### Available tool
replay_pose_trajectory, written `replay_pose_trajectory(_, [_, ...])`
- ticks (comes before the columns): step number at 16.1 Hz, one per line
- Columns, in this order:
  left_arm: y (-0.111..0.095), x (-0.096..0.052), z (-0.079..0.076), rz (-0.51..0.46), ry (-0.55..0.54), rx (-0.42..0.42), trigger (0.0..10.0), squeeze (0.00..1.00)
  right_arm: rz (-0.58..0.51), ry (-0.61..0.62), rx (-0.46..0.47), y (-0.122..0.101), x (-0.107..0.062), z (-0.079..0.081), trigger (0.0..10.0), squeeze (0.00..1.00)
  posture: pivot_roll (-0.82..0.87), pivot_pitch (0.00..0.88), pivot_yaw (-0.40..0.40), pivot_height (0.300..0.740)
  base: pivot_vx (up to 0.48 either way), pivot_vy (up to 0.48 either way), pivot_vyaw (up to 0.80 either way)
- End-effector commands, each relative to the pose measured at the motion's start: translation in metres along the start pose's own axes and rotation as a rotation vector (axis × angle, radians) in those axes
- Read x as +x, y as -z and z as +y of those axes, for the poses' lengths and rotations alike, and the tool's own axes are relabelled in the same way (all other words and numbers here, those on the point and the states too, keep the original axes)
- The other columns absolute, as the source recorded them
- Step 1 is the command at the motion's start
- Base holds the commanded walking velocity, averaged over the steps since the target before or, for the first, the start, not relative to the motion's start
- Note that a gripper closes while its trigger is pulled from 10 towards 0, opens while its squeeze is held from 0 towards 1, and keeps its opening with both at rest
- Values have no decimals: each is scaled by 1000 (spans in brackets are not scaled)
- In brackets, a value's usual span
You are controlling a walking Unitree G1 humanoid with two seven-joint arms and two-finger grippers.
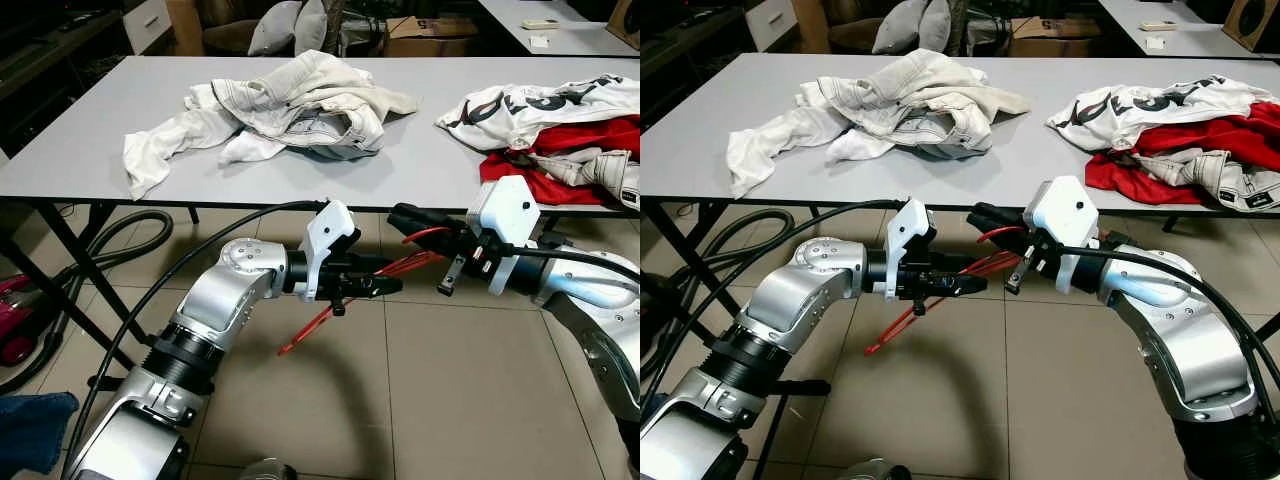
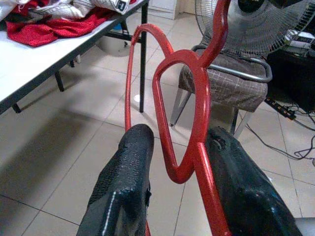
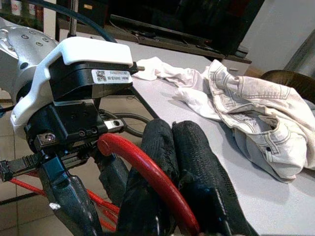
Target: Hang hanger
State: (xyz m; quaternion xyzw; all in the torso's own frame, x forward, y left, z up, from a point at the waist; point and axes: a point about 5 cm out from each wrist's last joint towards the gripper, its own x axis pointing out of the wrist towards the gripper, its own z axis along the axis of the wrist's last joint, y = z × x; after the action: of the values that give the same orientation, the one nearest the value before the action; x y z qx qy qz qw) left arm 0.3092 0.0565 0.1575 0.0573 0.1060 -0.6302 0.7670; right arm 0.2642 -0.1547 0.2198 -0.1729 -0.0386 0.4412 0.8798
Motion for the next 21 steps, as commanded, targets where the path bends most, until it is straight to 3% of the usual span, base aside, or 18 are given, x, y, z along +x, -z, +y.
replay_pose_trajectory(1, [6,-8,5,36,-43,-6,0,0,-29,-7,-17,-9,-1,-3,10000,0,-86,11,70,740,0,0,0])
replay_pose_trajectory(9, [2,-12,11,68,-83,45,0,0,-28,-26,-14,-9,-3,-3,10000,0,-90,0,66,740,0,0,0])
replay_pose_trajectory(10, [1,-14,16,78,-102,56,0,0,-37,-59,19,-10,-5,-3,10000,1000,-90,0,67,740,0,0,0])
replay_pose_trajectory(14, [-1,-14,22,80,-151,67,0,0,-6,-148,20,-9,-13,3,10000,1000,-90,0,64,740,0,0,0])
replay_pose_trajectory(21, [5,-20,29,114,-176,75,0,0,102,-281,-58,-9,-37,4,10000,1000,-87,4,65,740,0,0,0])
